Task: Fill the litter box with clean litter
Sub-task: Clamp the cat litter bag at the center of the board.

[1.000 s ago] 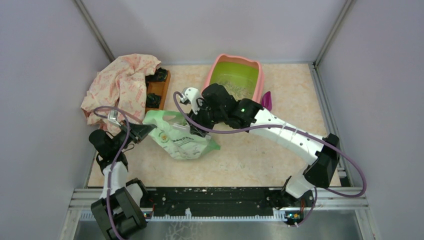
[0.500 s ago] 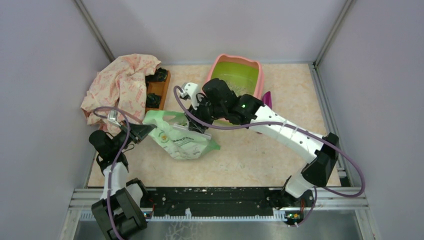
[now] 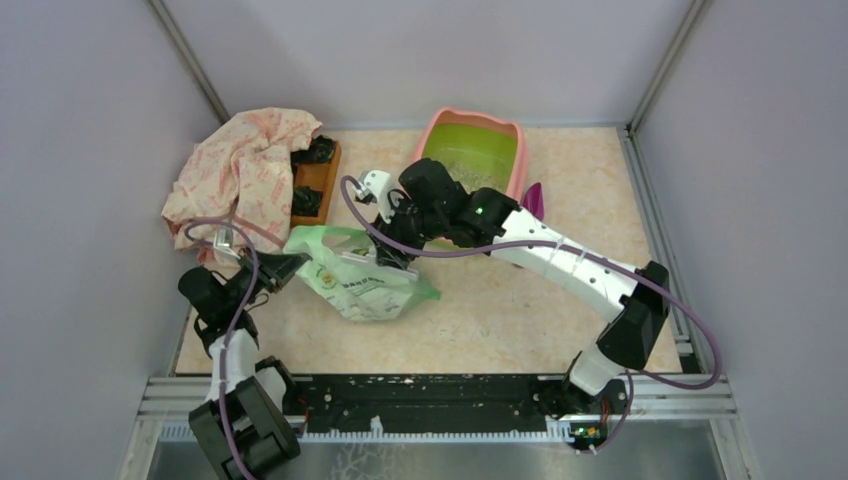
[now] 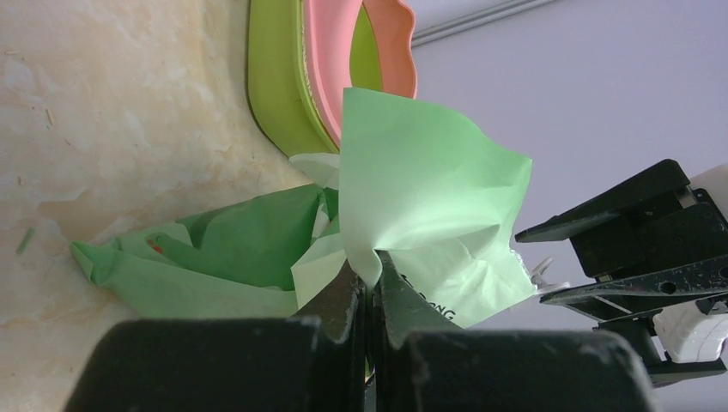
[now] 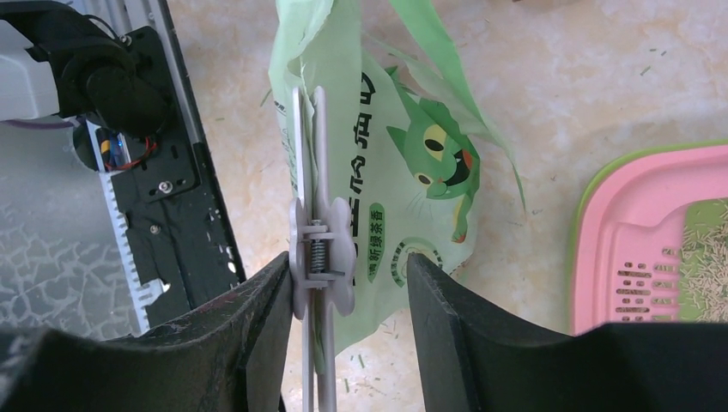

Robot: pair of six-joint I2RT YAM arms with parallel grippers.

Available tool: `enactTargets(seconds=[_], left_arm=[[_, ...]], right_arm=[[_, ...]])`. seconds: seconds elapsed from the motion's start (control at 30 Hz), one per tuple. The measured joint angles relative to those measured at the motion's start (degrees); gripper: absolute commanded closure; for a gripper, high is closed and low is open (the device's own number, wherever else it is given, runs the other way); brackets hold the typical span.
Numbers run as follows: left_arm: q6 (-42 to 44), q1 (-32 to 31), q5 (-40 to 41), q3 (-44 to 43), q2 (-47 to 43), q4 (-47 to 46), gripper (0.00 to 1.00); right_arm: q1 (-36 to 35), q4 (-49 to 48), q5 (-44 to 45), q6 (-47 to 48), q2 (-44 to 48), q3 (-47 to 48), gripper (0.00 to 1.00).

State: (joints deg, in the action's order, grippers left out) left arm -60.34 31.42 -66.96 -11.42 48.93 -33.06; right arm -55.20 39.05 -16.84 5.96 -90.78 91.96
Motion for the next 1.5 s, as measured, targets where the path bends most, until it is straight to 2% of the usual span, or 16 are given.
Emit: enactTargets(seconds=[0.43, 0.57, 0.77, 0.8, 1.5], left_arm=[[-1.2, 0.6, -0.2, 0.5, -0.2, -0.5, 0.97], [-1.6, 0.6, -0.3, 0.7, -0.2, -1.1, 0.97], [-1.8, 0.6, -0.5, 0.8, 0.0, -1.7, 0.97], [-1.9, 0.6, -0.6, 0.8, 0.0, -1.8, 0.97], [-2.9, 0.6, -1.0, 0.8, 1.3, -3.8, 0.97]], right_arm=[[0.0, 0.5, -1.1, 0.0, -0.8, 1.2, 0.55], [0.0, 0.8, -1.4, 0.0, -0.9, 1.6, 0.67], [0.0, 1.2, -2.1, 0.2, -1.4, 2.3, 0.98], [0.0, 1.4, -2.2, 0.3, -1.5, 2.6, 1.00], [-1.0, 2.5, 0.7, 0.3, -3.7, 4.9, 1.00]])
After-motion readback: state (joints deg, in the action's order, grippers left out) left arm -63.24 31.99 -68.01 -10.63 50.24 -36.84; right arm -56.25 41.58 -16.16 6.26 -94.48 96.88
